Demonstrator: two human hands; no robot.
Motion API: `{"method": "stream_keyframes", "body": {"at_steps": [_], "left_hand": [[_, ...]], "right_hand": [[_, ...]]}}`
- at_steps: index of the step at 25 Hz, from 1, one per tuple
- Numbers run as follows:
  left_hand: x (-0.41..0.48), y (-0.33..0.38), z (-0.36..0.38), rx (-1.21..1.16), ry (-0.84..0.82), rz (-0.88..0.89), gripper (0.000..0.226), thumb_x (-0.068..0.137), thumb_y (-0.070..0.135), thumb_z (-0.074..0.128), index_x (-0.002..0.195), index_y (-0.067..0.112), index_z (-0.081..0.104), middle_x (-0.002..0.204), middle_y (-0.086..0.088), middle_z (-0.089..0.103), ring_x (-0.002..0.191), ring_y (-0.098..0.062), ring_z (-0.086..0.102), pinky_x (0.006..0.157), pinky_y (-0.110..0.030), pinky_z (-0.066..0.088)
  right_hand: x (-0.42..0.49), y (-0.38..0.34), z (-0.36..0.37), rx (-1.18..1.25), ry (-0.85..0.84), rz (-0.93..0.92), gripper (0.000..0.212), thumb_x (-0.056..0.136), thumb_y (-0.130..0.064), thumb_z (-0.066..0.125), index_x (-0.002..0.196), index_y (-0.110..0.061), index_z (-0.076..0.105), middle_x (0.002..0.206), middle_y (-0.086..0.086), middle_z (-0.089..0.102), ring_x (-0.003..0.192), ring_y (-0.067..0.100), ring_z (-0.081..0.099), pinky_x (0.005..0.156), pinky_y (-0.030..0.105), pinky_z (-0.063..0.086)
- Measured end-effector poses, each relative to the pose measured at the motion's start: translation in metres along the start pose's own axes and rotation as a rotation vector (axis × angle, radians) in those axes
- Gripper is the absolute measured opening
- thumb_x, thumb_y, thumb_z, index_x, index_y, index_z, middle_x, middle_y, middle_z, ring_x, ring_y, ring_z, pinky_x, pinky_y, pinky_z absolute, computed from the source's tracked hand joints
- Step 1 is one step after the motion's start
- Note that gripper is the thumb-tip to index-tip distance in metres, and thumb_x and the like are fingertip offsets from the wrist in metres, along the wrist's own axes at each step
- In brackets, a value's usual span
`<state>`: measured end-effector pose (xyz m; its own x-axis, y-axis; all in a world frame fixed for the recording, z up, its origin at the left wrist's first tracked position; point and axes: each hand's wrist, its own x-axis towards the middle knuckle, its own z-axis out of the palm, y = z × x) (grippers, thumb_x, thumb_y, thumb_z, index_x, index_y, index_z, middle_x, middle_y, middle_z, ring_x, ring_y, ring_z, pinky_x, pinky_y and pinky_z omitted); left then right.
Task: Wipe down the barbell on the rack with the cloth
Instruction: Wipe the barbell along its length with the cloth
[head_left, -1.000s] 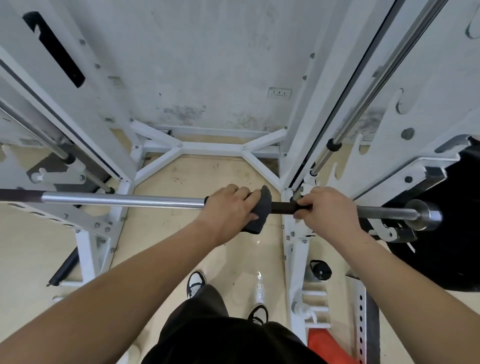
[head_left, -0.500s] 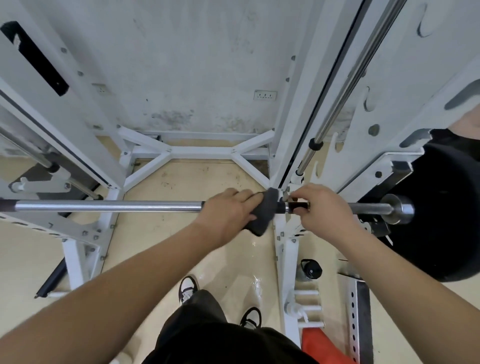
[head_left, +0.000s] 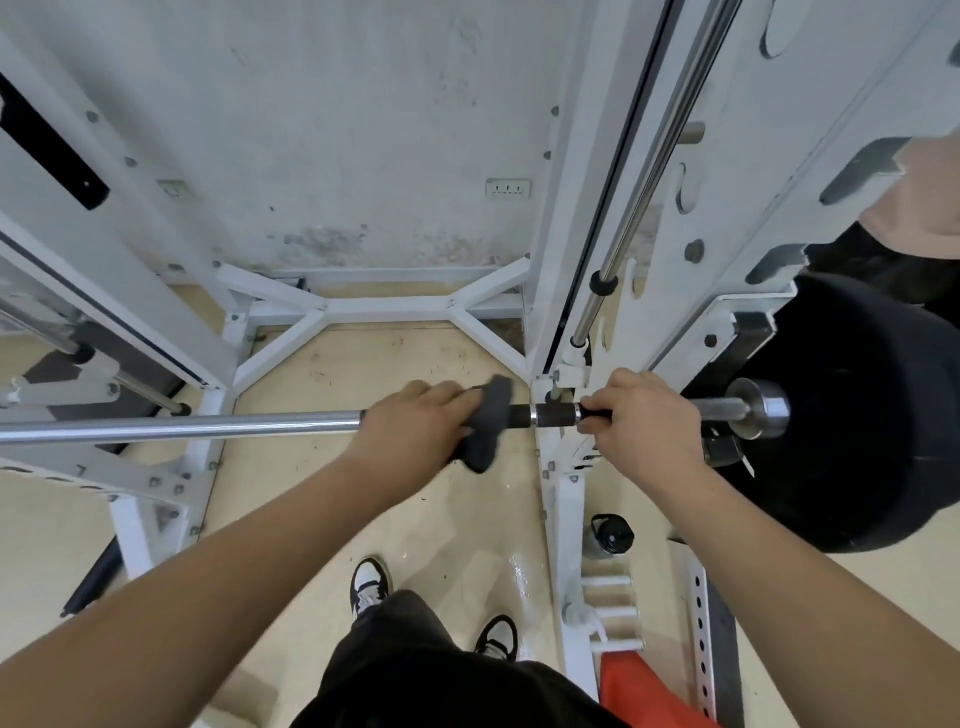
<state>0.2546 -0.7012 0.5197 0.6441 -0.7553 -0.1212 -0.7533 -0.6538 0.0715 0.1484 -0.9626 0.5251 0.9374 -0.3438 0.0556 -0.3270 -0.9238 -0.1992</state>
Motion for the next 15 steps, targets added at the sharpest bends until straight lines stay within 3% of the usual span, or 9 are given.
{"method": "stream_keyframes", "body": {"at_steps": [2, 4, 7, 9, 12, 15], "left_hand": [[-0.011, -0.014, 0.002, 0.076, 0.065, -0.253, 0.049, 0.103, 0.046, 0.022, 0.124, 0.025, 0.059, 0.114, 0.004, 0.067, 0.1, -0.027, 0.06, 0.082, -0.038, 0.051], [0.011, 0.025, 0.0, 0.095, 0.078, -0.387, 0.046, 0.102, 0.04, 0.02, 0.11, 0.02, 0.061, 0.105, -0.002, 0.068, 0.093, -0.03, 0.059, 0.084, -0.042, 0.049], [0.033, 0.084, 0.007, -0.02, 0.119, -0.178, 0.03, 0.104, 0.035, 0.037, 0.114, 0.019, 0.061, 0.106, -0.002, 0.068, 0.094, -0.03, 0.058, 0.084, -0.043, 0.047], [0.017, 0.048, 0.005, -0.044, 0.115, -0.058, 0.034, 0.102, 0.039, 0.039, 0.123, 0.022, 0.061, 0.112, 0.003, 0.069, 0.099, -0.029, 0.061, 0.082, -0.042, 0.051], [-0.018, -0.014, -0.003, 0.002, 0.07, -0.222, 0.037, 0.101, 0.04, 0.034, 0.113, 0.023, 0.064, 0.107, 0.004, 0.07, 0.095, -0.027, 0.061, 0.076, -0.037, 0.051], [0.014, 0.021, -0.01, 0.036, 0.063, -0.271, 0.03, 0.104, 0.034, 0.035, 0.106, 0.021, 0.062, 0.103, 0.001, 0.068, 0.095, -0.026, 0.061, 0.074, -0.034, 0.042]], "right_hand": [[-0.003, 0.0, 0.006, 0.038, 0.049, 0.006, 0.016, 0.078, -0.026, 0.087, 0.093, -0.027, 0.084, 0.08, -0.006, 0.063, 0.084, 0.024, 0.059, 0.057, 0.028, 0.039], [-0.004, 0.0, 0.01, 0.049, 0.057, -0.017, 0.017, 0.073, -0.023, 0.091, 0.088, -0.026, 0.084, 0.076, -0.006, 0.062, 0.08, 0.025, 0.06, 0.054, 0.028, 0.042], [-0.001, 0.005, 0.01, 0.041, 0.075, -0.05, 0.019, 0.07, -0.024, 0.093, 0.088, -0.027, 0.085, 0.076, -0.007, 0.061, 0.079, 0.024, 0.06, 0.054, 0.028, 0.043], [0.0, 0.005, 0.011, 0.053, 0.075, -0.033, 0.02, 0.072, -0.024, 0.092, 0.091, -0.026, 0.085, 0.076, -0.006, 0.061, 0.08, 0.025, 0.059, 0.056, 0.028, 0.041], [-0.002, 0.003, 0.013, 0.07, 0.076, -0.009, 0.02, 0.074, -0.023, 0.091, 0.092, -0.026, 0.085, 0.077, -0.006, 0.061, 0.081, 0.025, 0.059, 0.057, 0.028, 0.039], [0.0, 0.003, 0.009, 0.049, 0.038, 0.017, 0.02, 0.077, -0.029, 0.089, 0.096, -0.031, 0.084, 0.08, -0.009, 0.06, 0.086, 0.021, 0.058, 0.059, 0.028, 0.04]]}}
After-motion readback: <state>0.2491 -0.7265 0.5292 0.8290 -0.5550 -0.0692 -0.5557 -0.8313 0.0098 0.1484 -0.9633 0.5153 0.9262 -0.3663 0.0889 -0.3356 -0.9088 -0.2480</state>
